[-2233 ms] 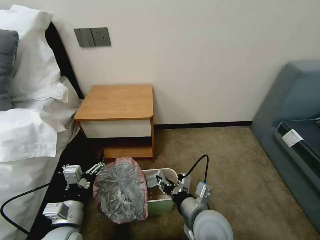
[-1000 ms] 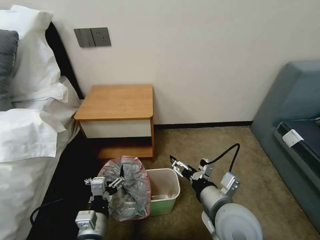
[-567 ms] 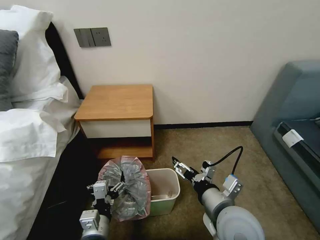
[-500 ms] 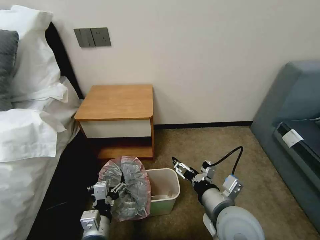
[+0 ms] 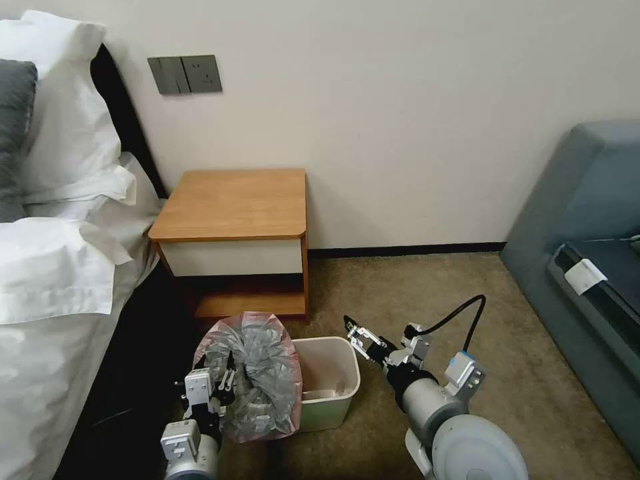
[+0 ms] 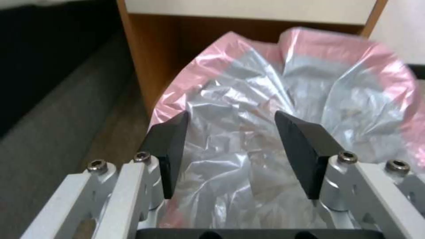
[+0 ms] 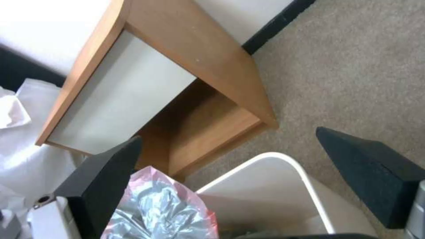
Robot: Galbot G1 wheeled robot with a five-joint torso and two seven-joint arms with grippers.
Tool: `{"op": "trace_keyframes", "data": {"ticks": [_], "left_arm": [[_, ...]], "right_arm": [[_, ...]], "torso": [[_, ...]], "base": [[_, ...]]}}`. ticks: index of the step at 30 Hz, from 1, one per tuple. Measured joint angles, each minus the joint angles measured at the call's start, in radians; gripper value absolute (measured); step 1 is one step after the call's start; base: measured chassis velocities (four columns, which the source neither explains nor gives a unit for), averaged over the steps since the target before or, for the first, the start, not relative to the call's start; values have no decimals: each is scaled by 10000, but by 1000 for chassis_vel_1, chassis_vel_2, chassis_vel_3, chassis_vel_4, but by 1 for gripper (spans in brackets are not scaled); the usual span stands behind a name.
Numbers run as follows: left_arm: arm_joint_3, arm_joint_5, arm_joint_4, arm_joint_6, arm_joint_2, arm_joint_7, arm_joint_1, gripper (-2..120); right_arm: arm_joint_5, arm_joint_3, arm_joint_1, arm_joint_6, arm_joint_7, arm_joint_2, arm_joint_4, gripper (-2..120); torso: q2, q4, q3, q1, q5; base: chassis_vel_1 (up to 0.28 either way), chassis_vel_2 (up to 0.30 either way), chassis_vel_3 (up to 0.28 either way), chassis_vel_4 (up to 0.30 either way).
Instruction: Pick up the garbage bag from the table and place it over the trash can.
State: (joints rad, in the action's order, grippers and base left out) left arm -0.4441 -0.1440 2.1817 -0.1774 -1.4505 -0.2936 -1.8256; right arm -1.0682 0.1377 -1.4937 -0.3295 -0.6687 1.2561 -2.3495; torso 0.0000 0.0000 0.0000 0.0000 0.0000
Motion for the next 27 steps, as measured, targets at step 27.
{"op": "trace_keyframes", "data": {"ticks": [27], "left_arm": [[726,80,-679,-157,238,112,363,54]], "right_arm": [[484,17,-355,124,137,221,122,100]], "torso": [[0,0,0,0,1]], "base": [[0,0,0,0]]}}
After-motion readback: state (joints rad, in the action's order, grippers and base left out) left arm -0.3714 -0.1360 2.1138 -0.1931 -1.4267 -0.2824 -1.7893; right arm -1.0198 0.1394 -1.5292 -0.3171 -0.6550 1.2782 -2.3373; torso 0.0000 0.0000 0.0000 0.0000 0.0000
